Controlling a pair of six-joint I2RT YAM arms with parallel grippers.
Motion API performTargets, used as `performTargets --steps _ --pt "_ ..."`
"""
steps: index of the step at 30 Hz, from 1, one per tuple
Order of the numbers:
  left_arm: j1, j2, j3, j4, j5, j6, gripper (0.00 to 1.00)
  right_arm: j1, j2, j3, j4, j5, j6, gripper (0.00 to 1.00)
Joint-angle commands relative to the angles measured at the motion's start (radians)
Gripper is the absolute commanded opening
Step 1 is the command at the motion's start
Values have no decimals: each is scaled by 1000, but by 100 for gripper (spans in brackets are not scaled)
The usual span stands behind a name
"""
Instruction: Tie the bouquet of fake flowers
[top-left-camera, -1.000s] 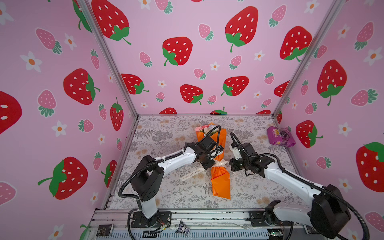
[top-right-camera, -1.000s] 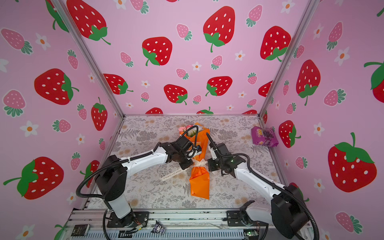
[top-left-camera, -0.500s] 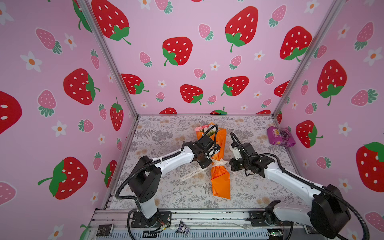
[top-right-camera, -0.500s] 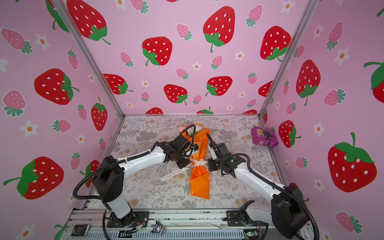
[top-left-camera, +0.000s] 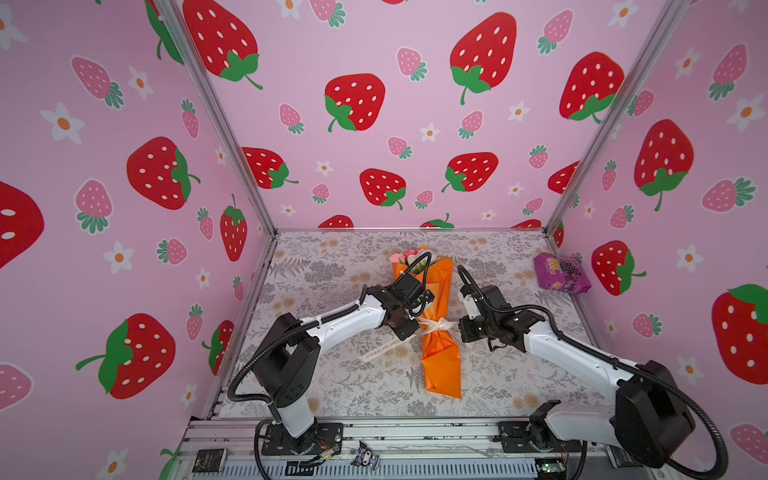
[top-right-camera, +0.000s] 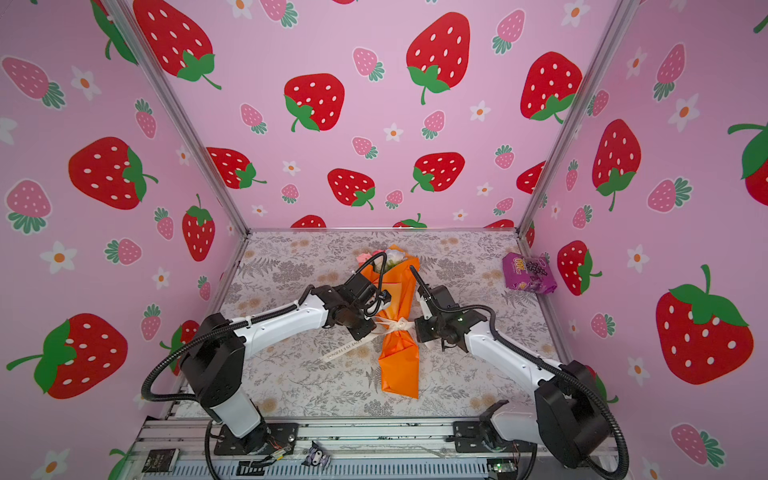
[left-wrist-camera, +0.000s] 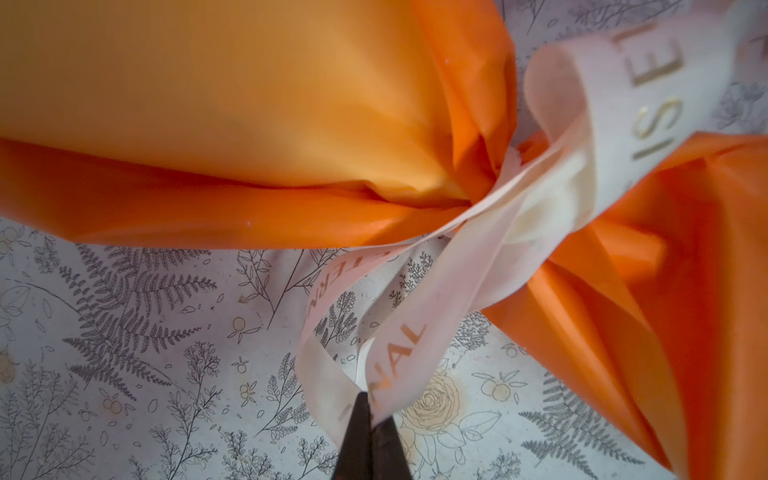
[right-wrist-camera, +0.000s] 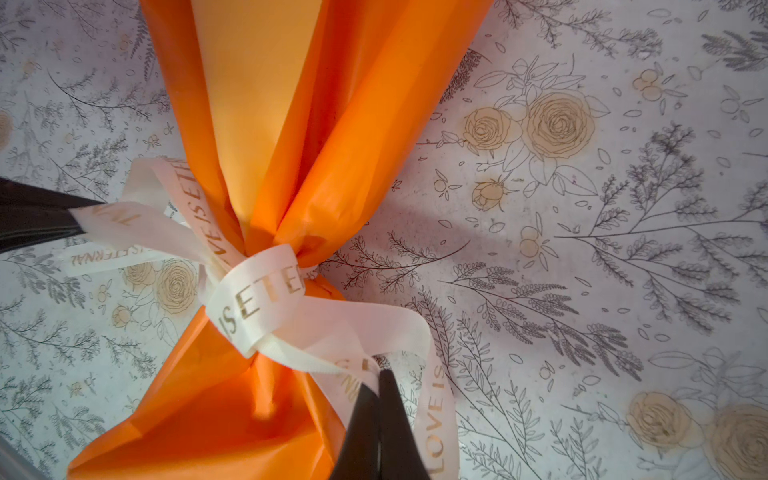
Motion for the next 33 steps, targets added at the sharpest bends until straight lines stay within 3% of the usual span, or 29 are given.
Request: performTargets --steps 1,17,33 --pt "6 -30 -15 -30 -11 -27 0 -14 27 49 8 23 -32 0" --pt "20 -53 -112 19 20 -103 0 -105 79 57 21 -70 -6 0" --pt "66 -61 -161 -11 -52 -157 0 -174 108 54 21 -129 -31 0"
